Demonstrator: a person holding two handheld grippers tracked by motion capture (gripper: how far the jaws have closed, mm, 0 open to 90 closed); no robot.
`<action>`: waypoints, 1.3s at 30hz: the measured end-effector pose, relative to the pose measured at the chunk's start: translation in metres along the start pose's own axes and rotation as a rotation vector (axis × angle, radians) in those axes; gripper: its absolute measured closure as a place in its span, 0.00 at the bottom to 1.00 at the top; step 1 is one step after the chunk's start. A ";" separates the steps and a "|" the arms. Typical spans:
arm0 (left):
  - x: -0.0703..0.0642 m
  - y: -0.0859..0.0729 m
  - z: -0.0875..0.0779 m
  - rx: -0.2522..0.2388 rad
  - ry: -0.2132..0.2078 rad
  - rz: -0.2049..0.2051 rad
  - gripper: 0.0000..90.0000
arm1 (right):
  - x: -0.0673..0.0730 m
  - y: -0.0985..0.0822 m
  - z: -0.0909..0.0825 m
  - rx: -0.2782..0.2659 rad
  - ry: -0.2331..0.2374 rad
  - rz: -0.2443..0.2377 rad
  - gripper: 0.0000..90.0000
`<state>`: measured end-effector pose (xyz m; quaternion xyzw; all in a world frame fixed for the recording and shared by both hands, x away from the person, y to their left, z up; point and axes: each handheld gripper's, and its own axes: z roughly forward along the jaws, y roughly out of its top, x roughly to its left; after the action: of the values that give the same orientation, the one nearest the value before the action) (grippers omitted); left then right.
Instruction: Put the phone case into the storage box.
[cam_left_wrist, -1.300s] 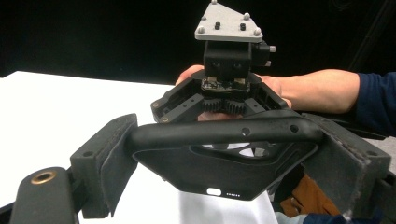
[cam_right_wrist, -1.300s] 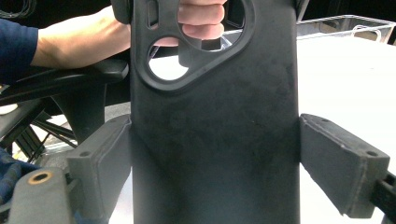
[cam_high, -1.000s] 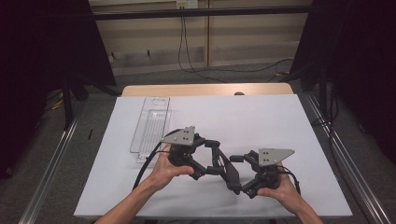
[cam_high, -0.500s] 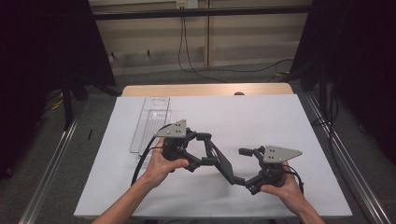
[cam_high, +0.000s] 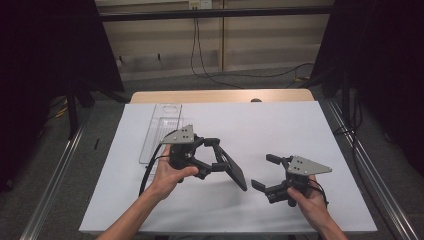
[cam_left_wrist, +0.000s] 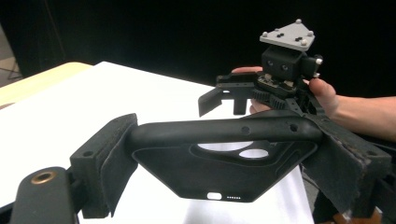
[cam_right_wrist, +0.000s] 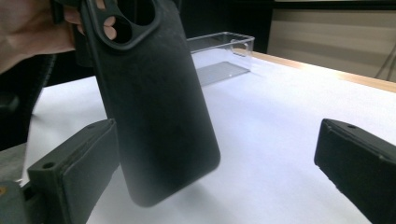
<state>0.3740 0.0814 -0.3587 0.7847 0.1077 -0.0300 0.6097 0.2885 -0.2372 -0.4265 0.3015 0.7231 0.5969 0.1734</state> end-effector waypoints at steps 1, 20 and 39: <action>0.000 0.000 -0.001 0.001 0.003 -0.001 0.16 | 0.000 0.000 -0.001 -0.002 -0.004 -0.002 0.00; 0.003 0.002 -0.017 0.010 0.103 -0.025 0.16 | 0.004 -0.007 -0.026 -0.039 -0.148 0.008 0.00; 0.007 0.009 -0.036 0.001 0.202 -0.062 0.16 | 0.003 -0.024 -0.055 -0.056 -0.361 0.012 0.00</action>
<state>0.3795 0.1152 -0.3426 0.7804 0.1929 0.0305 0.5940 0.2470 -0.2793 -0.4366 0.4030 0.6616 0.5538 0.3052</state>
